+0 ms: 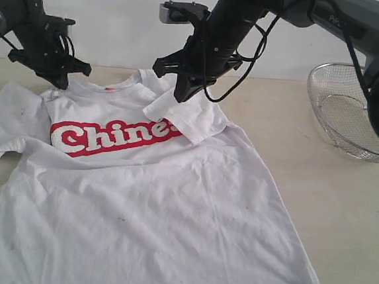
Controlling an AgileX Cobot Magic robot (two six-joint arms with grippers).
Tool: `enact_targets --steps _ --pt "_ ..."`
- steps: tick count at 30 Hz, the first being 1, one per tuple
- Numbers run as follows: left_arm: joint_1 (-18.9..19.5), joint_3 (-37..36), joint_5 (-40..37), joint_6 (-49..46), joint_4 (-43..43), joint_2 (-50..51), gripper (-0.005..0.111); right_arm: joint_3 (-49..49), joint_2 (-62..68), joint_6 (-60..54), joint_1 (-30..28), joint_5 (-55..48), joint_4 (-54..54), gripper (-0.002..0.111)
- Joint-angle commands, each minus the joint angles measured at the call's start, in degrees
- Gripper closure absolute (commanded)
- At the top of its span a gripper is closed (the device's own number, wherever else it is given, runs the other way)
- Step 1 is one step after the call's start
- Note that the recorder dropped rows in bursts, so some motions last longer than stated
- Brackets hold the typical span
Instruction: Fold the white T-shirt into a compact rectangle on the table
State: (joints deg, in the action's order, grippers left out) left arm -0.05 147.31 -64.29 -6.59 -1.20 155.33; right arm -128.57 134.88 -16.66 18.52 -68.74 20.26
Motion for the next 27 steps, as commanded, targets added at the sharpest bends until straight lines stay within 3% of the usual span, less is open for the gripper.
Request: enact_targets --steps 1,4,7,15,21,27 --pt "0.0 4.4 0.7 -0.5 -12.7 -5.8 0.102 0.0 -0.4 1.6 -0.8 -1.1 -3.9 0.109" --pt "-1.2 4.4 -5.7 -2.6 -19.2 -8.6 0.102 0.0 3.1 -0.2 -1.4 -1.2 -1.0 0.109" --pt "-2.3 2.8 -5.7 -3.4 -18.6 -8.8 0.102 0.0 4.9 -2.3 -1.4 -1.2 5.4 0.109" --pt "-5.4 -4.5 -5.7 -3.2 -20.6 -14.1 0.102 1.0 3.7 0.2 -6.1 -1.2 3.9 0.109" --pt "-5.8 -14.2 -5.7 -5.0 -20.9 -20.4 0.102 10.7 -2.6 -1.1 -7.2 -1.2 5.1 0.109" --pt "-5.8 -28.5 -5.7 -5.4 -22.2 -30.7 0.102 24.1 -12.6 -2.2 -7.2 1.9 6.1 0.109"
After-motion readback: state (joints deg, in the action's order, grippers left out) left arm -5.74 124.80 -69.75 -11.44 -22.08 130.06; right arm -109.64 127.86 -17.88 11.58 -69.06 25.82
